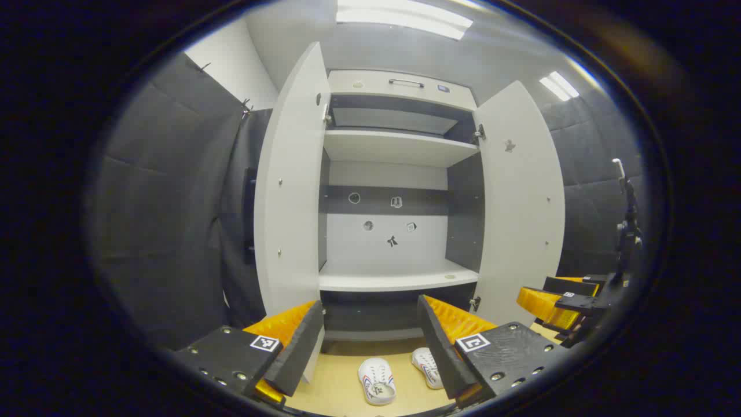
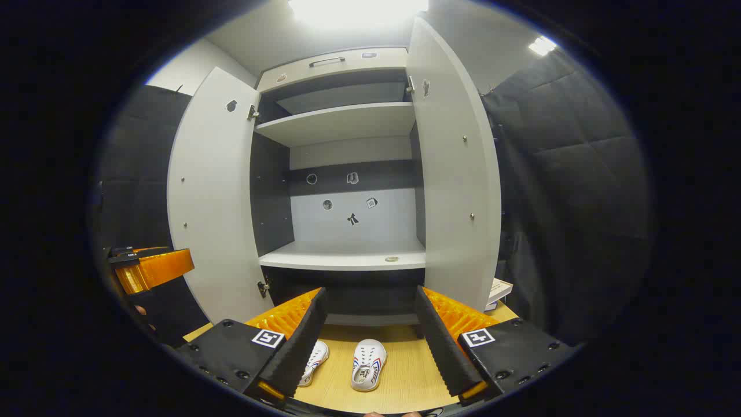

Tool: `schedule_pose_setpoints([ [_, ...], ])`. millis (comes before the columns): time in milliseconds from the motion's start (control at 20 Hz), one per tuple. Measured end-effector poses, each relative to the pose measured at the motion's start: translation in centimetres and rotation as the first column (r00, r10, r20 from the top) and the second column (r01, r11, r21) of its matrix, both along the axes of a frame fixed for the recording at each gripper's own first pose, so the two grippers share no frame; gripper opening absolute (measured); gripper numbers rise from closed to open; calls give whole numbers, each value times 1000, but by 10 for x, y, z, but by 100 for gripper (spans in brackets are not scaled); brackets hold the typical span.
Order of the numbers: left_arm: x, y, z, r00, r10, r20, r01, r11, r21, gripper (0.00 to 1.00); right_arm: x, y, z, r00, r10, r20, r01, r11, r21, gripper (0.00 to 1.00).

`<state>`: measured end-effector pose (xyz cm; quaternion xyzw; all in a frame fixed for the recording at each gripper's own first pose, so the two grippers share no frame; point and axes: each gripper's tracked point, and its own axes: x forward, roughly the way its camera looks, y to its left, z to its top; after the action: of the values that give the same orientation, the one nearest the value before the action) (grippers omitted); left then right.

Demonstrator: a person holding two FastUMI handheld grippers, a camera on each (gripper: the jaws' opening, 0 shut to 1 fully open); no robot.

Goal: Grab one shoe with the right hand and put it into the shoe cabinet, grab the other shoe with the left hand and put it into the shoe cabinet; then close the right door with the right hand and the left door with the left hand.

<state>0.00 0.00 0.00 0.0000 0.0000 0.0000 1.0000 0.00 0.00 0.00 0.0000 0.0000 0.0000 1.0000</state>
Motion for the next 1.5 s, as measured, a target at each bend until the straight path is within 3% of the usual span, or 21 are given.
schedule_pose_setpoints([
  [450, -5, 19, -6, 999, 35, -32, -36, 999, -2, 92, 9, -15, 6, 998, -56, -5, 56, 998, 11, 92],
  [600, -12, 21, -10, 999, 36, -29, -36, 999, -11, 92, 11, -9, 9, 999, -50, 11, 50, 999, -6, 95],
  [900, -14, 23, -12, 999, 43, -33, -43, 999, -5, 92, 18, 0, 0, 999, -17, -34, 17, 1000, -2, 92],
  [1000, -16, 24, -13, 998, 46, -40, -46, 999, 5, 96, 23, 0, -5, 998, -8, -60, 7, 1000, -20, 95],
  [1350, -14, 27, -18, 994, 67, -89, -70, 997, -34, 96, 52, 13, -34, 979, 61, -197, -65, 998, -13, 95],
  [1400, -15, 26, -18, 993, 66, -97, -70, 997, -41, 92, 59, 18, -37, 976, 70, -207, -76, 997, -19, 95],
  [1500, -15, 27, -19, 992, 69, -108, -74, 996, -43, 92, 71, 25, -46, 969, 89, -231, -99, 995, -30, 95],
])
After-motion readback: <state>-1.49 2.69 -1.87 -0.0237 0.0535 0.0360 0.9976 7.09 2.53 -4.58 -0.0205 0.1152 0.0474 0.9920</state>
